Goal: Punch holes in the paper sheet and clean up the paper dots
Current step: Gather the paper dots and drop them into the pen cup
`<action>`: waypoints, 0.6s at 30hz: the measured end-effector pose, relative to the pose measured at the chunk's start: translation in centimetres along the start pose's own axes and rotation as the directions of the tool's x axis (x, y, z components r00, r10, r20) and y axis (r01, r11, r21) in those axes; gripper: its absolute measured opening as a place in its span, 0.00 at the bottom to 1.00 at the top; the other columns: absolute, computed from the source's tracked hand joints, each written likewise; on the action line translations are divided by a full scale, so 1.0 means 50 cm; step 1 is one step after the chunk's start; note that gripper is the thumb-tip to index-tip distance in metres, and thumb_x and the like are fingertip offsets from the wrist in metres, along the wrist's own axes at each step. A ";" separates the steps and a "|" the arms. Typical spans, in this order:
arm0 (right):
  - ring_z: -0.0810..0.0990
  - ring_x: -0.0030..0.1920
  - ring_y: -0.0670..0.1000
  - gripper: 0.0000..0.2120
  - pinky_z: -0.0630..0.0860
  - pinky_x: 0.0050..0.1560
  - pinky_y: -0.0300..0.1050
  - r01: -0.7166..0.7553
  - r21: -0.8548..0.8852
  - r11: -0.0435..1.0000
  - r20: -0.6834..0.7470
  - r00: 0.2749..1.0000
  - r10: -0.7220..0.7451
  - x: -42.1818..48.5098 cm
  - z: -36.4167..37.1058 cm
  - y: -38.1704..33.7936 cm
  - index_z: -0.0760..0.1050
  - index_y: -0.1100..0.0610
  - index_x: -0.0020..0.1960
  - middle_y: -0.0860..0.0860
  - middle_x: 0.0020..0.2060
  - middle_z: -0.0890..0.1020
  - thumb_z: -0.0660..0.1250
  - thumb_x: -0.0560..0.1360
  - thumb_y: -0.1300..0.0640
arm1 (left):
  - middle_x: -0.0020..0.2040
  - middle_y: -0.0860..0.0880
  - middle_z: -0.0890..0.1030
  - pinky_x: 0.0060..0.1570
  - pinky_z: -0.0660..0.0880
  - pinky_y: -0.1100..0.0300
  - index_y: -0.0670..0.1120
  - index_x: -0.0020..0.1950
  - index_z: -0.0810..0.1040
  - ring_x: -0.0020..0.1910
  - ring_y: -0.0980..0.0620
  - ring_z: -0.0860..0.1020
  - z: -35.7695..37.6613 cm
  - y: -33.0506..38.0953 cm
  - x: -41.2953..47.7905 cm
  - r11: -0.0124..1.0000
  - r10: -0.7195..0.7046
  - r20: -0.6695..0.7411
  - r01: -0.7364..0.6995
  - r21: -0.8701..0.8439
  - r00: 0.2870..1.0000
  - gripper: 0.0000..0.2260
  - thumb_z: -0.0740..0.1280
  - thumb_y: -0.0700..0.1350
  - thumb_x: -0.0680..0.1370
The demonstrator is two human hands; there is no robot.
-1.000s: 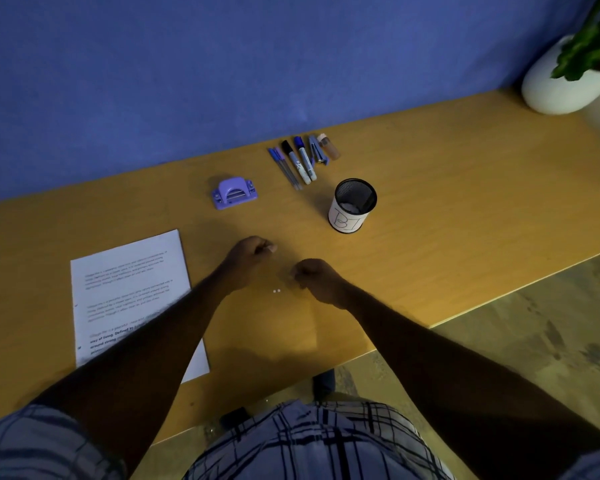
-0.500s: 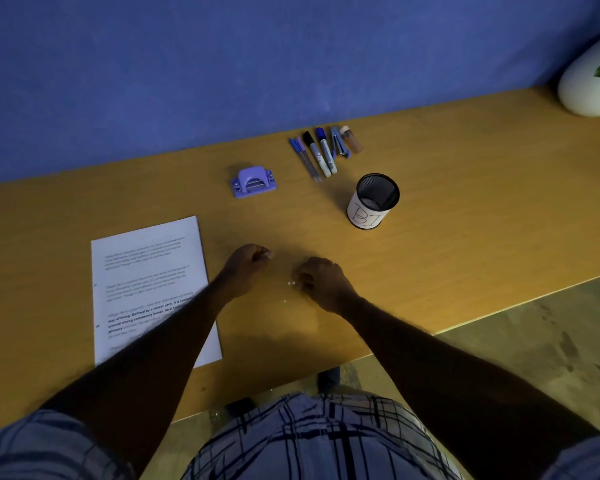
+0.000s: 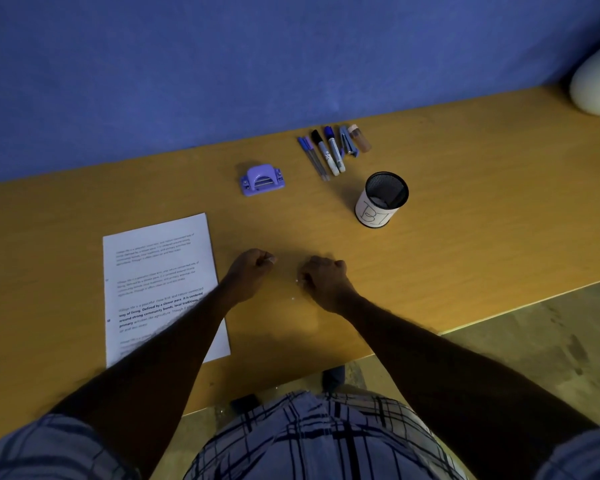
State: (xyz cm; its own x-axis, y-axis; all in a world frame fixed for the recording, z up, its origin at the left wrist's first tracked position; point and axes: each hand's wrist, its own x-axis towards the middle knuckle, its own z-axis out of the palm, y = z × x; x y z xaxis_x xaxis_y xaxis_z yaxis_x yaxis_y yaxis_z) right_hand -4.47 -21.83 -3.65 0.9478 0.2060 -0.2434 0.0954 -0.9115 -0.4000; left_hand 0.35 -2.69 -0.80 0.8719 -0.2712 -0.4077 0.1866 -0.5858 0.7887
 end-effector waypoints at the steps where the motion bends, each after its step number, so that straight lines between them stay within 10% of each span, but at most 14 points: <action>1: 0.74 0.56 0.52 0.06 0.66 0.57 0.54 -0.006 0.019 1.000 -0.013 1.000 0.007 -0.001 0.000 -0.001 0.76 0.52 0.53 0.50 0.53 0.77 0.63 0.77 0.52 | 0.43 0.49 0.77 0.39 0.69 0.66 0.40 0.55 0.77 0.42 0.56 0.74 -0.001 -0.001 -0.002 1.000 0.002 -0.008 -0.002 0.007 1.000 0.10 0.63 0.46 0.80; 18: 0.73 0.60 0.54 0.08 0.66 0.60 0.56 -0.007 -0.067 0.998 0.083 0.997 0.012 0.005 -0.003 -0.013 0.74 0.53 0.55 0.52 0.57 0.75 0.61 0.78 0.56 | 0.39 0.53 0.74 0.37 0.68 0.67 0.38 0.58 0.76 0.40 0.60 0.72 -0.005 -0.007 -0.032 1.000 -0.011 -0.015 0.011 0.000 1.000 0.12 0.62 0.46 0.81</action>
State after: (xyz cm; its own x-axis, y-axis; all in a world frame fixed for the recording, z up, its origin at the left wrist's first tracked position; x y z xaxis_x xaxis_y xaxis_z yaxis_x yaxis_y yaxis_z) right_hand -4.23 -21.24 -3.31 0.9205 0.2235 -0.3205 0.1093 -0.9348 -0.3379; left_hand -1.01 -1.86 -0.33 0.8765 -0.2534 -0.4093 0.1959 -0.5889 0.7841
